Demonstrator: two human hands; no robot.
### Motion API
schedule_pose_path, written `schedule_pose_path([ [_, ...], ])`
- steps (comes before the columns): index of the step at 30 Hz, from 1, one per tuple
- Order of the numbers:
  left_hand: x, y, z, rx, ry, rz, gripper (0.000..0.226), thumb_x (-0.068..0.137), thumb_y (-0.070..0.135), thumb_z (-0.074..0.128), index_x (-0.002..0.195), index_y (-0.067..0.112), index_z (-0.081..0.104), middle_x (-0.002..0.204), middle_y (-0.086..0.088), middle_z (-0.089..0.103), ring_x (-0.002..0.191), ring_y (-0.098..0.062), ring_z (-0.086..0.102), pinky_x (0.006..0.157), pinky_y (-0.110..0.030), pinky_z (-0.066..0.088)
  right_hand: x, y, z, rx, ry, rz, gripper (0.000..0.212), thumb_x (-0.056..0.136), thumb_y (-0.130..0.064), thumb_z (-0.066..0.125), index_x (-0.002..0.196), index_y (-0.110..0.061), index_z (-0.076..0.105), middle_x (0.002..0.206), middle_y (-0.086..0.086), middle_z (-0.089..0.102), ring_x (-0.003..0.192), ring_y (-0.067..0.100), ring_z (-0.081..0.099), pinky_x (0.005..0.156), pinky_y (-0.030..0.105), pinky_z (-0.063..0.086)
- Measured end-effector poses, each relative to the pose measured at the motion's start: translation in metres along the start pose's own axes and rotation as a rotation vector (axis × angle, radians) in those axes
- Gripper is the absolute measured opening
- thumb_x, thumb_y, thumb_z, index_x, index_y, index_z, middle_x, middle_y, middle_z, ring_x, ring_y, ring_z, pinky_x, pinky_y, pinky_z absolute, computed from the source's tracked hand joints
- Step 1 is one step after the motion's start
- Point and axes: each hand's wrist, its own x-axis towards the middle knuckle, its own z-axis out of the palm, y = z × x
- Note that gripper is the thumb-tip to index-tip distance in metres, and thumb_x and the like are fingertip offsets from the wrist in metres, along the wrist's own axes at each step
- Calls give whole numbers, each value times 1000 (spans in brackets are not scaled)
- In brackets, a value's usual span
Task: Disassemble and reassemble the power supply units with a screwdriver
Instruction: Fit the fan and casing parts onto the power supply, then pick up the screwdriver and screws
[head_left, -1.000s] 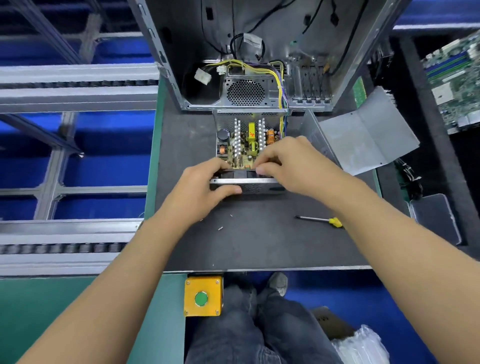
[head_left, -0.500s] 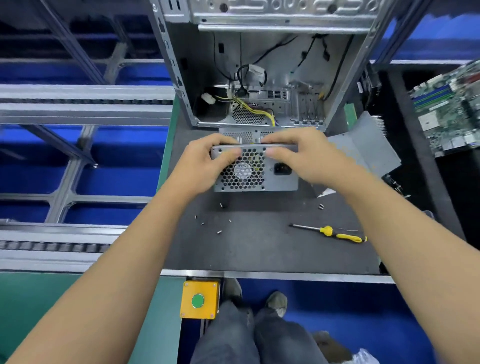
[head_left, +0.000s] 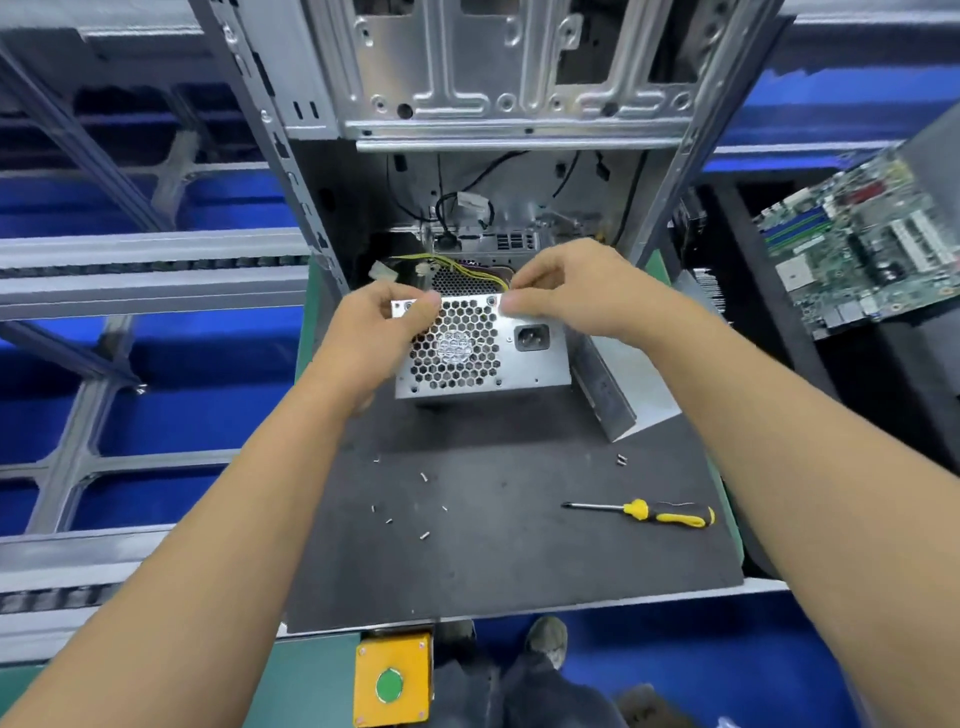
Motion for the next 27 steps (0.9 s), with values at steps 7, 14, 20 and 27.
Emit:
schedule_pose_path([
  [7,0,-5,4,-31,49,27,13,89,47,69,76,50,71,78,9,61,66,-6,51,61,-20,46,-108,89,-4,-12,295,115,15,84,-33,74,71,-28,67,62,-10,67,56,1,61,53,9,42],
  [14,-16,-6,24,-62,161,27,14,94,46,58,82,42,60,82,9,57,57,2,48,49,-20,43,-114,159,70,-159,321,359,14,90,-18,70,101,-9,72,96,8,65,86,21,62,79,27,47],
  [20,-23,-6,25,-187,197,-1,9,94,40,65,89,34,69,84,12,72,70,-3,63,59,-20,49,-115,166,87,-286,381,197,12,84,-8,72,92,-16,74,82,-9,48,65,11,53,65,29,41],
  [27,-24,-7,24,-276,141,-72,18,95,39,65,101,24,73,90,7,78,81,-7,73,57,-17,51,-123,152,91,-394,445,115,11,79,0,75,80,-9,69,77,-2,52,63,24,53,57,37,48],
])
